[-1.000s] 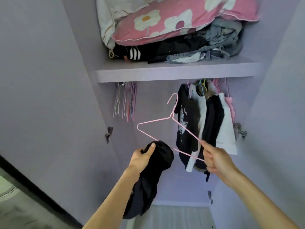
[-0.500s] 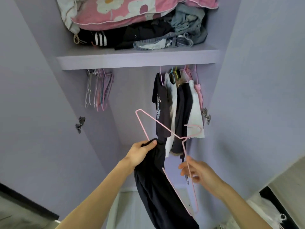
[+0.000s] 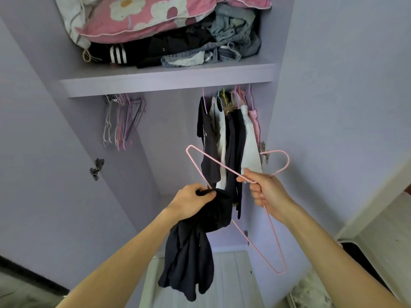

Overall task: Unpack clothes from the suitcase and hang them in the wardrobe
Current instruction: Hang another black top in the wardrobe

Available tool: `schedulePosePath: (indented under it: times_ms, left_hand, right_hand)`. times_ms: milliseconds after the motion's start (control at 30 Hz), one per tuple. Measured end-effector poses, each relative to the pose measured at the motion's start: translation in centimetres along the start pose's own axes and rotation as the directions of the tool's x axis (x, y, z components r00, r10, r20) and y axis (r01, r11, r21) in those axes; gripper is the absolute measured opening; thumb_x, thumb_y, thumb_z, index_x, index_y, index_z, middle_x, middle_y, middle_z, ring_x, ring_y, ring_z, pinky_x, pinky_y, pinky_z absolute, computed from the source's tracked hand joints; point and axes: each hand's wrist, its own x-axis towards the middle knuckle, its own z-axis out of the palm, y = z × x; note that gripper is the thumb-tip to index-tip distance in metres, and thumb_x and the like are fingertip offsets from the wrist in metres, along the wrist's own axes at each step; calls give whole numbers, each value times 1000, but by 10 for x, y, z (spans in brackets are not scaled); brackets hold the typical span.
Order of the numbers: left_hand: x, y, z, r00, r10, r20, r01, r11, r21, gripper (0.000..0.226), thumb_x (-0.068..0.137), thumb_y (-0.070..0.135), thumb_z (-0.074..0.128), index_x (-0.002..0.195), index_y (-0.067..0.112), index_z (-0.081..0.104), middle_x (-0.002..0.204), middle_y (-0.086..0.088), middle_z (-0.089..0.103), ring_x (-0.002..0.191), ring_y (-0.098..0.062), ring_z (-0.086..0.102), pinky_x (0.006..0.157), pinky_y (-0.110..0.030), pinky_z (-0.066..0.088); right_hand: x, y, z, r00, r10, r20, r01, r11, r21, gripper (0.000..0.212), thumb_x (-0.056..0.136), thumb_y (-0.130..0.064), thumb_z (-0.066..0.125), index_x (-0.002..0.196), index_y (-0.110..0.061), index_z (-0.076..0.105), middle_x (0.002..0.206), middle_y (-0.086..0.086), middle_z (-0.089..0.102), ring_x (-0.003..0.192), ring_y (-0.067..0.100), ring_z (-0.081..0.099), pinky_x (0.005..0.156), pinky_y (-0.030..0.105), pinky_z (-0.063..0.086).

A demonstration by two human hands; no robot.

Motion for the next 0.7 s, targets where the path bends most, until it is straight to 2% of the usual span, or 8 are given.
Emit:
schedulePosePath:
  times_ms: [100,133,233,333,433,533,600,700]
  left_hand:
    - [3,1,-6,1000,-7,-14,6,999,-45,39,92,49,63,93,10,66,86,0,66,82,-16,63,80,-28,49]
    - [3,3,-9,1000,5,-5,-5,999,-54,34,91,48,64,91,14,68,87,2,68,85,-15,65,81,-28,50]
    - [2,12,-13,998,55,-5,-55,996,-70,21,91,45,66,81,28,69,78,14,68,81,-7,65,74,-21,48]
    - [3,21,-15,996,87,-27,-88,993,-78,18,91,44,66,81,30,70,76,15,68,79,-4,65,73,-18,46]
    - [2,24,-18,995,88,-48,-92,992,-82,17,92,43,64,83,31,71,77,15,67,80,-4,64,73,-16,44]
    - [1,22,-21,995,84,-55,-88,992,-90,16,93,40,62,83,31,72,78,12,66,82,-8,63,75,-19,44]
    - [1,21,-24,994,85,-61,-92,990,-108,16,93,38,62,83,30,72,81,9,67,85,-11,64,78,-22,47]
    - [1,21,-33,996,82,-36,-85,993,-88,17,95,39,59,88,31,72,89,9,69,89,-11,64,81,-21,47]
  right_hand:
    - [-4,9,4,999,-20,-31,17,995,-102,58,85,-50,70,92,6,57,68,3,23,55,15,16,50,29,14]
    - [-7,11,9,1000,-22,3,23,988,-154,56,81,-56,71,85,-3,53,73,7,25,59,17,15,53,32,13]
    - [-11,18,21,997,9,73,7,974,-225,54,80,-63,69,91,-12,52,75,8,35,54,14,20,47,27,17]
    - [-7,18,29,996,24,91,-5,979,-202,42,86,-45,71,101,-8,57,70,4,43,50,12,36,44,23,27]
    - [-1,14,35,997,21,79,-9,988,-155,20,90,-22,68,89,-8,55,66,3,43,50,14,37,43,24,27]
    - [4,5,41,999,34,10,-32,993,-114,24,90,-26,67,78,-14,50,61,1,30,47,13,26,43,24,21]
    - [6,-5,48,1000,18,-15,-20,983,-182,30,88,-31,68,73,-16,48,56,-2,29,45,14,24,44,25,21]
    - [10,-22,55,997,-38,-67,20,969,-246,21,83,-18,65,70,-16,49,45,-8,30,40,12,26,43,25,23]
